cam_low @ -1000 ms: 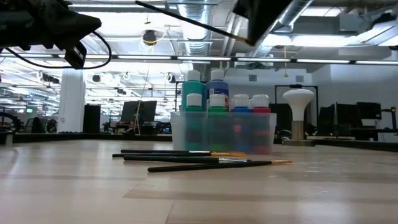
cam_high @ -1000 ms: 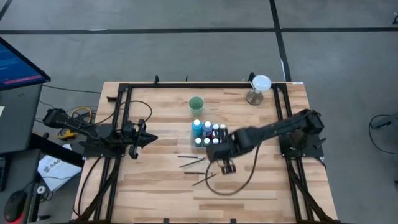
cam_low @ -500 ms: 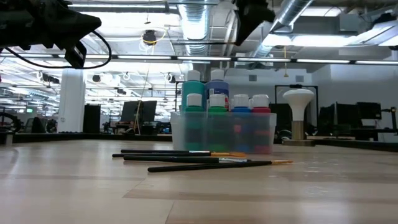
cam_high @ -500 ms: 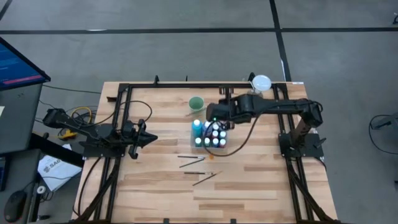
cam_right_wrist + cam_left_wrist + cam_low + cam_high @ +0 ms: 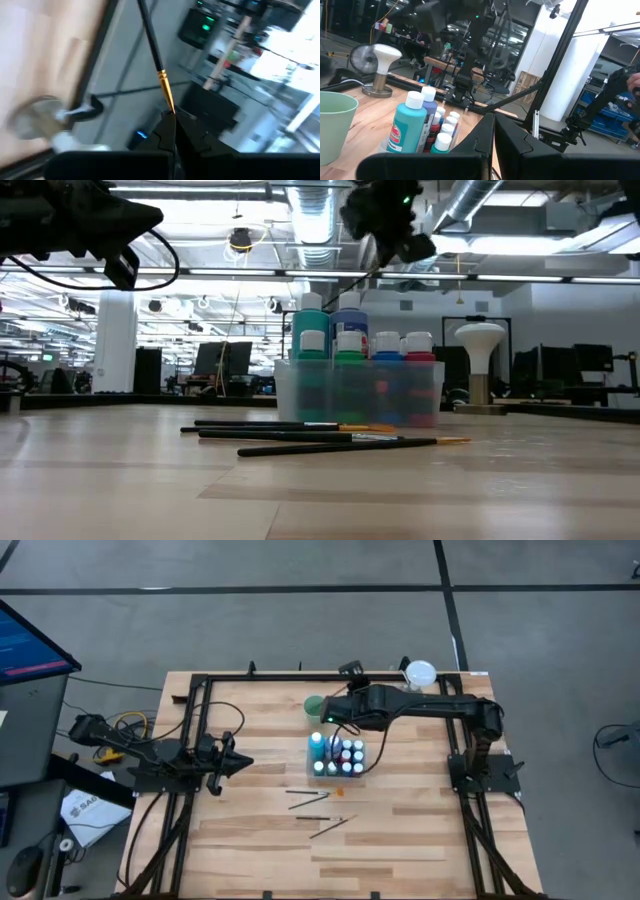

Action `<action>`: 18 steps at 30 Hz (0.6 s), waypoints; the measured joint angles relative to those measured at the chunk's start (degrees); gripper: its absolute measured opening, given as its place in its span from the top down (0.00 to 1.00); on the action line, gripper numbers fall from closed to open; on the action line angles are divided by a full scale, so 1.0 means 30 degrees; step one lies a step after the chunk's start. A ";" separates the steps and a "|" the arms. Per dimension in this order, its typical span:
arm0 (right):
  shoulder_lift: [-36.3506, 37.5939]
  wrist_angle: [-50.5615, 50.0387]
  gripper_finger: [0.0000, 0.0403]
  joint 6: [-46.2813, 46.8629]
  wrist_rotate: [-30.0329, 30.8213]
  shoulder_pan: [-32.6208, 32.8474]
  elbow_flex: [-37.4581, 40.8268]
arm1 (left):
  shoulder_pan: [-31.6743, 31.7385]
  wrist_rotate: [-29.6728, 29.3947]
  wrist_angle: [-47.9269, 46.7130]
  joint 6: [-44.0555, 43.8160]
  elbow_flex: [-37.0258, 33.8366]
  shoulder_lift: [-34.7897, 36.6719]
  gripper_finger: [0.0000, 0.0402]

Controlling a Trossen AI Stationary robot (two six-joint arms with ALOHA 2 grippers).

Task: Pick & Place Paint Supplies
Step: Put the black brush into the green cup

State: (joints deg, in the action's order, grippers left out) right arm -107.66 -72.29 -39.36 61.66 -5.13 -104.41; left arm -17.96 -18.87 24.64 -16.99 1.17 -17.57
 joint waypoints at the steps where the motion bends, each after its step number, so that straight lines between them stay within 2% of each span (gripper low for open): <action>1: -0.0330 0.0438 1.00 -0.0587 0.0458 -0.0058 -0.0064 | 0.0005 0.0005 0.0001 0.0007 0.0000 -0.0039 0.98; 5: -0.1338 0.1246 1.00 -0.2145 0.1621 -0.0129 -0.0047 | 0.0000 0.0010 0.0065 0.0003 0.0000 -0.0128 0.98; 18: -0.2929 0.3068 1.00 -0.4502 0.1614 -0.0391 -0.0018 | 0.0005 0.0020 0.0217 0.0003 0.0000 -0.0401 0.98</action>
State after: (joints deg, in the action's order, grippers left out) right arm -116.44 -63.09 -52.87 66.50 -6.31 -104.47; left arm -17.94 -18.81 25.29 -16.99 1.17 -18.77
